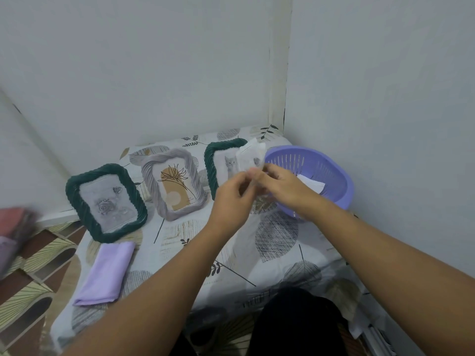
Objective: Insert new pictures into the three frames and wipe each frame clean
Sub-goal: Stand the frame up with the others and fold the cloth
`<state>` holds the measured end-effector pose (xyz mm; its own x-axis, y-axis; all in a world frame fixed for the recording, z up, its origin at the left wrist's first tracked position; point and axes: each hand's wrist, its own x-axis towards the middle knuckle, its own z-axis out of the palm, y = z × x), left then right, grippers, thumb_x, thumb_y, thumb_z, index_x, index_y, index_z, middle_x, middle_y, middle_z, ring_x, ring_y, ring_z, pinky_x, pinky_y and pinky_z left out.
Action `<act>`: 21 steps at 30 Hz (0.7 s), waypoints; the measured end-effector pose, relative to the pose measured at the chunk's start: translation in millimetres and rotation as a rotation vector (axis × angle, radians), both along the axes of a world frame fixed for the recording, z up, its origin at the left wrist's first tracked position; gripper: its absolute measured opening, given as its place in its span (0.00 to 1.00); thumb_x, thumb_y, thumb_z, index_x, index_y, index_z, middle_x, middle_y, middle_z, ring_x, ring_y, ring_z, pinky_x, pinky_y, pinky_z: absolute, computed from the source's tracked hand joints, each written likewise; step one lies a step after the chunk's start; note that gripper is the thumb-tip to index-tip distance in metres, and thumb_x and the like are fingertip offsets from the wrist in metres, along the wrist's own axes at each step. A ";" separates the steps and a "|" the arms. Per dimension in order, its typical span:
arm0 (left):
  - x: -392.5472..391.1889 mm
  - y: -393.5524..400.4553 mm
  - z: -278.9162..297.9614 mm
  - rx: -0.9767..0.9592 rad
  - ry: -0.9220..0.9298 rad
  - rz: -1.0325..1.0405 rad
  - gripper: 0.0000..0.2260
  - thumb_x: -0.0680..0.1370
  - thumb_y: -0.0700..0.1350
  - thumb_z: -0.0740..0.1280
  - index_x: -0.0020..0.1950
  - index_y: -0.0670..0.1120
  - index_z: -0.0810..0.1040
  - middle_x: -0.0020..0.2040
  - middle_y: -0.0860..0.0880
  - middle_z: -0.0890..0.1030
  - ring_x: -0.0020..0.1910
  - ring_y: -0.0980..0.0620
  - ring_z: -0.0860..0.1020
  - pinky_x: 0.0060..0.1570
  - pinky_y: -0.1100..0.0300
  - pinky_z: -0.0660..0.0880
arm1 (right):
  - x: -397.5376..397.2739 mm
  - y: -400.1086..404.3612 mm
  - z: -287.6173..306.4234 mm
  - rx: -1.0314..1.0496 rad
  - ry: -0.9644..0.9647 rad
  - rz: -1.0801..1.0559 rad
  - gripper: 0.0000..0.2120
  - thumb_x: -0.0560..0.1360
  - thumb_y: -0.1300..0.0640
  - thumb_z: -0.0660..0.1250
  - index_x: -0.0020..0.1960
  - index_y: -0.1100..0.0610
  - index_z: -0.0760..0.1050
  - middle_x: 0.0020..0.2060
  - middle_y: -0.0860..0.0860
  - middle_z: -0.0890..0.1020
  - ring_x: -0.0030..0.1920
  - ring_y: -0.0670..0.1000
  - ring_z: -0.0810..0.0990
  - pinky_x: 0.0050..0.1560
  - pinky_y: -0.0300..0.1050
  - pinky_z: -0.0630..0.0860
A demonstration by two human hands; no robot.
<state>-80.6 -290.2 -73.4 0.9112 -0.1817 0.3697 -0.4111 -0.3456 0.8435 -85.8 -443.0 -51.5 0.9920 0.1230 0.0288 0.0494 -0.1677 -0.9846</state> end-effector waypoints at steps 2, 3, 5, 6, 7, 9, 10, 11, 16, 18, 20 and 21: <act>-2.8 -3.8 1.7 0.049 -0.046 -0.010 0.07 0.83 0.48 0.66 0.52 0.49 0.83 0.42 0.54 0.84 0.42 0.59 0.81 0.44 0.60 0.78 | -1.0 -0.2 0.7 0.024 0.030 -0.026 0.15 0.80 0.43 0.68 0.58 0.54 0.79 0.54 0.56 0.86 0.54 0.56 0.86 0.59 0.54 0.81; -3.1 -4.9 1.7 0.071 -0.064 -0.019 0.07 0.83 0.48 0.67 0.53 0.49 0.85 0.43 0.56 0.84 0.44 0.61 0.80 0.45 0.64 0.76 | -1.1 -1.3 0.0 0.042 0.051 -0.040 0.14 0.81 0.46 0.68 0.57 0.56 0.78 0.54 0.58 0.85 0.53 0.57 0.85 0.58 0.53 0.81; -3.3 -4.9 1.3 0.122 -0.087 -0.044 0.07 0.81 0.48 0.70 0.55 0.51 0.86 0.46 0.61 0.82 0.47 0.66 0.77 0.47 0.71 0.70 | -0.6 -4.0 0.5 0.115 0.117 -0.085 0.10 0.83 0.52 0.65 0.53 0.59 0.76 0.48 0.59 0.84 0.47 0.56 0.84 0.53 0.52 0.82; -3.1 -4.8 0.5 0.146 -0.084 -0.062 0.08 0.80 0.50 0.71 0.56 0.51 0.86 0.47 0.62 0.81 0.49 0.66 0.76 0.48 0.71 0.68 | -0.1 -5.7 0.8 0.141 0.150 -0.120 0.08 0.84 0.55 0.63 0.54 0.61 0.76 0.46 0.59 0.83 0.43 0.54 0.82 0.49 0.51 0.83; -3.6 -4.8 -0.3 0.166 -0.074 -0.079 0.10 0.79 0.52 0.72 0.58 0.52 0.86 0.49 0.61 0.81 0.51 0.65 0.76 0.50 0.70 0.68 | 2.4 -8.9 -0.4 0.140 0.174 -0.159 0.08 0.83 0.59 0.61 0.55 0.62 0.76 0.44 0.60 0.81 0.41 0.54 0.80 0.45 0.51 0.81; -3.1 -4.5 -2.2 0.162 -0.038 -0.085 0.11 0.79 0.55 0.72 0.58 0.52 0.86 0.51 0.60 0.81 0.53 0.63 0.77 0.53 0.68 0.70 | 5.0 -15.0 -2.4 0.125 0.189 -0.218 0.10 0.80 0.62 0.58 0.57 0.63 0.76 0.45 0.63 0.80 0.40 0.56 0.79 0.43 0.56 0.77; -2.5 -3.9 -1.3 0.140 -0.047 -0.062 0.10 0.79 0.55 0.71 0.56 0.52 0.85 0.51 0.59 0.81 0.53 0.62 0.78 0.53 0.66 0.73 | 6.0 -17.1 -2.6 0.134 0.188 -0.237 0.11 0.79 0.63 0.57 0.57 0.63 0.76 0.48 0.66 0.81 0.42 0.58 0.80 0.44 0.60 0.77; 0.4 -3.5 -1.9 0.115 -0.066 -0.014 0.09 0.80 0.54 0.70 0.56 0.52 0.85 0.51 0.59 0.81 0.52 0.61 0.78 0.53 0.64 0.74 | 7.1 -19.3 -2.8 0.158 0.192 -0.250 0.12 0.79 0.64 0.57 0.57 0.62 0.77 0.52 0.68 0.82 0.45 0.61 0.81 0.49 0.64 0.78; 16.6 -7.9 11.2 -0.185 0.383 0.097 0.17 0.82 0.54 0.67 0.68 0.49 0.72 0.56 0.51 0.80 0.54 0.53 0.81 0.53 0.52 0.81 | 12.0 -28.0 1.1 0.203 0.202 -0.288 0.11 0.80 0.66 0.57 0.54 0.56 0.76 0.57 0.66 0.82 0.57 0.66 0.83 0.60 0.70 0.78; 21.4 -14.9 18.7 -0.231 0.469 0.032 0.13 0.83 0.51 0.67 0.66 0.48 0.75 0.55 0.49 0.82 0.52 0.50 0.83 0.56 0.44 0.81 | 15.4 -31.2 0.9 0.218 0.205 -0.278 0.10 0.81 0.64 0.59 0.57 0.55 0.76 0.57 0.63 0.83 0.57 0.65 0.83 0.60 0.67 0.79; 23.1 -24.4 26.0 -0.172 0.428 -0.005 0.10 0.83 0.48 0.65 0.64 0.49 0.78 0.54 0.48 0.84 0.53 0.48 0.84 0.58 0.42 0.80 | 15.6 -31.6 2.3 0.253 0.201 -0.226 0.11 0.82 0.62 0.60 0.62 0.55 0.76 0.57 0.60 0.85 0.57 0.62 0.84 0.59 0.63 0.80; 25.7 -30.5 28.1 -0.100 0.389 -0.014 0.09 0.83 0.48 0.65 0.63 0.49 0.78 0.53 0.48 0.84 0.53 0.47 0.83 0.58 0.42 0.80 | 16.2 -32.7 3.2 0.267 0.196 -0.201 0.12 0.82 0.62 0.61 0.65 0.56 0.75 0.57 0.60 0.85 0.57 0.61 0.85 0.59 0.62 0.81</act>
